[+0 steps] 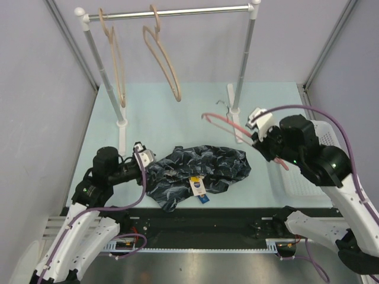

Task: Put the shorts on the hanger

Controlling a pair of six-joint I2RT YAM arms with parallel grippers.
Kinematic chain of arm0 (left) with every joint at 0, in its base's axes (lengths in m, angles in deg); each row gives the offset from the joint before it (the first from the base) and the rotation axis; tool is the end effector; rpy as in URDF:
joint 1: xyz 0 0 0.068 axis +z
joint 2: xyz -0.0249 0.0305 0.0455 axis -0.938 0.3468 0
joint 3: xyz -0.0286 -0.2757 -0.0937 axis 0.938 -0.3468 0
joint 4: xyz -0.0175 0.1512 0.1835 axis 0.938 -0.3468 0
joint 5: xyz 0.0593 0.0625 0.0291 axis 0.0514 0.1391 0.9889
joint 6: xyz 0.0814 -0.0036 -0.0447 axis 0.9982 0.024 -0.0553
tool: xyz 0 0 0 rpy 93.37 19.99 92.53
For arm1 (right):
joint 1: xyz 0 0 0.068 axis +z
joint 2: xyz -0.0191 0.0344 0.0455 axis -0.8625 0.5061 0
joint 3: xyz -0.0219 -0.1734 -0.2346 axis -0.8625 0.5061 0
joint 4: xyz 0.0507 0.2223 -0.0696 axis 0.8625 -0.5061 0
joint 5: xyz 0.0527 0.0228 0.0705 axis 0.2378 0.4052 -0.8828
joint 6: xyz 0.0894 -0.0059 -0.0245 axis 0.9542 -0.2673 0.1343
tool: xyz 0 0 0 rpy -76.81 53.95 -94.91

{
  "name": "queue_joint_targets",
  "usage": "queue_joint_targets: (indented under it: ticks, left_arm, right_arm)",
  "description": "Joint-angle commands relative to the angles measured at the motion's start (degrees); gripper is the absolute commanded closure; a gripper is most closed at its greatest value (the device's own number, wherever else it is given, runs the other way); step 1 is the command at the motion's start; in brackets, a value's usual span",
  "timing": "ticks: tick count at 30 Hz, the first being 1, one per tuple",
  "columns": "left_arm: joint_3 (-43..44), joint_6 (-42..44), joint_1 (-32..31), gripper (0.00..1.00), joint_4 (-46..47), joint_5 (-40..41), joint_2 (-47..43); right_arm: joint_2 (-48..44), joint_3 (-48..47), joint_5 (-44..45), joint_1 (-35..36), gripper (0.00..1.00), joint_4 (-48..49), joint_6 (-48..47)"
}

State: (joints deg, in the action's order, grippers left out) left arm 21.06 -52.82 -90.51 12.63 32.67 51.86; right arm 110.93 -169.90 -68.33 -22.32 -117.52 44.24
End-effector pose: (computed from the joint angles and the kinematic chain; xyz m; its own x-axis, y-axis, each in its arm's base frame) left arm 0.0931 -0.0872 0.2911 -0.0525 0.3893 -0.9196 0.8787 0.4556 0.1427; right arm 0.1362 0.0943 0.4178 -0.2154 -0.5530 -0.8048 -0.6417 0.7014 -0.3102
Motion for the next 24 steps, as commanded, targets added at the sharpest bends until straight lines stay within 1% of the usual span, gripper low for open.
queue_joint_targets:
  ticks: [1,3,5,6,10,14,16,18,19,23,24]
  left_arm:
    - [-1.4,3.5,0.4,0.00,1.5,-5.4,-1.8]
    - [-1.6,6.6,0.4,0.01,0.5,-8.9,-1.9]
    - [-1.7,8.4,0.4,0.01,-0.1,-11.7,-2.4]
    - [-1.7,9.6,0.4,0.02,0.0,-13.8,-2.6]
    - [-1.6,12.4,0.0,0.05,-0.1,-16.9,-3.0]
    - [-0.7,13.7,-3.1,0.13,-0.1,-16.0,-0.4]
    - [-0.3,13.5,-4.7,0.15,0.4,-14.7,0.6]
    - [-0.5,11.9,-7.3,0.18,2.8,-13.2,1.4]
    - [-0.8,11.1,-9.1,0.23,3.8,-11.4,1.6]
    - [-1.4,6.9,-11.5,0.29,8.9,-8.9,3.1]
    - [-1.5,6.3,-12.0,0.29,9.6,-8.4,4.0]
  right_arm:
    - [-6.0,0.6,-16.9,1.0,1.00,-8.0,-7.9]
    - [-6.4,0.7,-23.0,1.1,1.00,-11.1,-10.0]
    - [-6.7,0.8,-28.6,1.2,1.00,-14.0,-14.3]
    - [-6.8,1.1,-29.7,1.2,1.00,-14.4,-15.5]
    - [-7.4,2.3,-31.0,1.6,1.00,-12.3,-19.6]
    - [-6.6,2.9,-33.1,1.9,1.00,-10.2,-22.2]
    - [-6.0,2.9,-33.5,2.0,1.00,-9.0,-22.4]
    - [-5.5,3.0,-34.1,2.5,1.00,-8.5,-22.9]
    - [-5.4,3.1,-34.4,2.7,1.00,-8.4,-23.1]
    - [-4.6,3.1,-34.7,4.1,1.00,-8.1,-24.1]
    - [-4.6,3.2,-34.6,4.9,1.00,-7.7,-24.1]
